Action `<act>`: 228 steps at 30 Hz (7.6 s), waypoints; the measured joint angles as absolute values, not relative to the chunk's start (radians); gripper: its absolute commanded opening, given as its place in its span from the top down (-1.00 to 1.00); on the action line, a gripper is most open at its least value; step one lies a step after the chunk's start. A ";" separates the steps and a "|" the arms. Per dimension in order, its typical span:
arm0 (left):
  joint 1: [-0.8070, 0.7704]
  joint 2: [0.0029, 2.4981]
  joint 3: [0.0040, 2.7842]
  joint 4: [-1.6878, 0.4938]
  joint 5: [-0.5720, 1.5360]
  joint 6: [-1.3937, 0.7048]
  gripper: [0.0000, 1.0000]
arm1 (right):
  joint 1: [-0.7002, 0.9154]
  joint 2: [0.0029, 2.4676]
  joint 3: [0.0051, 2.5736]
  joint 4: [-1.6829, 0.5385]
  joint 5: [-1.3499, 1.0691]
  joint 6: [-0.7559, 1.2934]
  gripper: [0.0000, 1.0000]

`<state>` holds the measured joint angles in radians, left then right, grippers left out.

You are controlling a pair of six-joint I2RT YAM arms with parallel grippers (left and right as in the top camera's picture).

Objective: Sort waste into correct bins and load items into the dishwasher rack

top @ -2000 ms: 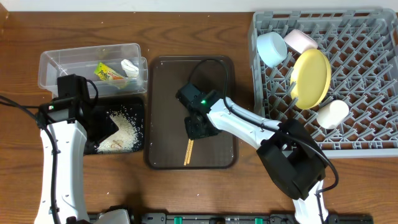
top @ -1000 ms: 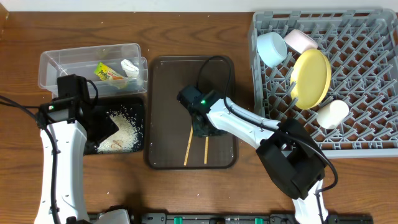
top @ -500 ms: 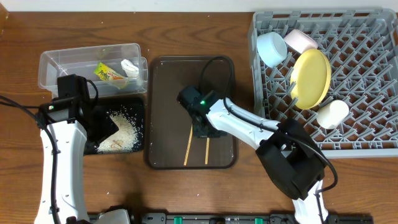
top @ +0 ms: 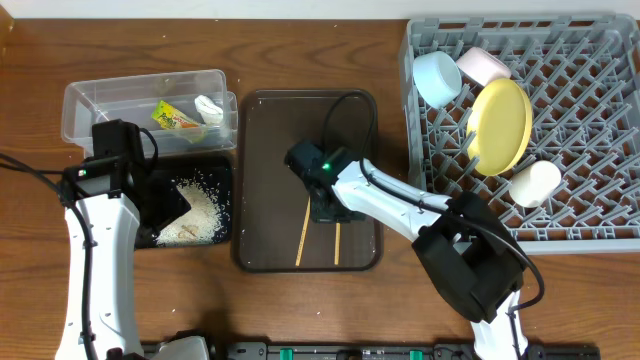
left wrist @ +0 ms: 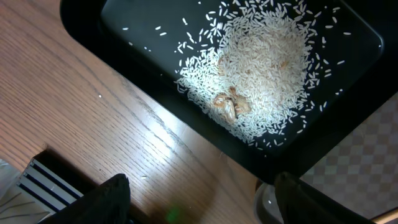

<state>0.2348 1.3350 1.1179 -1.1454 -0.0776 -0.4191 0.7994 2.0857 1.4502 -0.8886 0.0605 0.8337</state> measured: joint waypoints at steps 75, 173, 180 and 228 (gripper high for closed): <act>0.235 1.335 1.118 -1.146 -0.078 -0.419 -0.54 | 0.694 1.838 1.480 -0.780 -0.165 0.355 0.03; 0.087 1.335 1.118 -0.979 0.086 -0.284 -0.84 | 0.159 1.682 1.452 -0.906 -0.157 0.177 -0.10; -0.046 1.335 1.118 -1.064 0.126 -0.170 -0.91 | 0.070 1.682 1.452 -1.032 -0.256 0.111 -0.50; -0.047 0.443 0.840 -1.010 0.098 -0.183 -0.93 | 0.060 0.477 0.817 -1.065 -0.009 0.161 -0.98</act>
